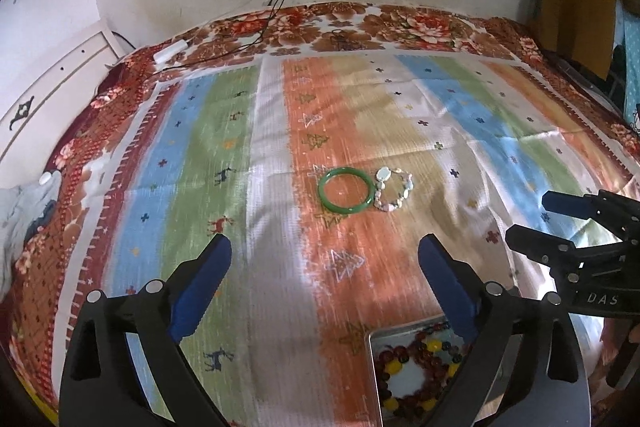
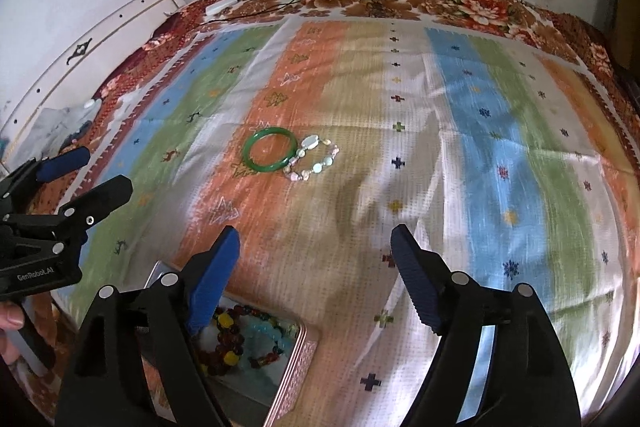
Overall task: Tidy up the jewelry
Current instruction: 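Move both tools toward the green bangle and white-pink bracelet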
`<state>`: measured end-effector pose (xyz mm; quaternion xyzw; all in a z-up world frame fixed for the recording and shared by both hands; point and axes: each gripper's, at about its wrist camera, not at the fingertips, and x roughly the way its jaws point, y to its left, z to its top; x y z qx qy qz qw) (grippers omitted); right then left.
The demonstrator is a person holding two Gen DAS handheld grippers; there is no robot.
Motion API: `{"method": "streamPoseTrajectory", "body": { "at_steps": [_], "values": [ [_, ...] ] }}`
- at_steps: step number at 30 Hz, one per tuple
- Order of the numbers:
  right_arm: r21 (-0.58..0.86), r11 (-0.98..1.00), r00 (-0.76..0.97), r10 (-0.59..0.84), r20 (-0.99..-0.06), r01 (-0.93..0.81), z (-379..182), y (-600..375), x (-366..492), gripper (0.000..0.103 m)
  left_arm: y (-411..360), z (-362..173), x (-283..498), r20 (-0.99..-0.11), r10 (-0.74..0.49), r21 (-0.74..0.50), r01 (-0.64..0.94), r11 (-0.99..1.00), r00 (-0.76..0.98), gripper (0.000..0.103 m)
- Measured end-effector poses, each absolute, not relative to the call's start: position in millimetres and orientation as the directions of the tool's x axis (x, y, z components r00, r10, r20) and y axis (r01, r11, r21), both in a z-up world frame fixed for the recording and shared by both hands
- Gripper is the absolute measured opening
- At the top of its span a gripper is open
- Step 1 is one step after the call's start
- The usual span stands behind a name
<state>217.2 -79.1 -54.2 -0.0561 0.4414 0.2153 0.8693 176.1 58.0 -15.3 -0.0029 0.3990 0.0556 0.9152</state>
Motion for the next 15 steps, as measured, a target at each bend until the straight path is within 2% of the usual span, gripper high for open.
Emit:
{"method": "streamPoseTrajectory", "body": {
  "at_steps": [15],
  "values": [
    [0.059, 0.921, 0.548, 0.279, -0.789, -0.385, -63, -71, 255, 0.082, 59, -24, 207, -0.730, 0.119, 0.072, -0.099, 0.993, 0.673, 0.097]
  ]
}}
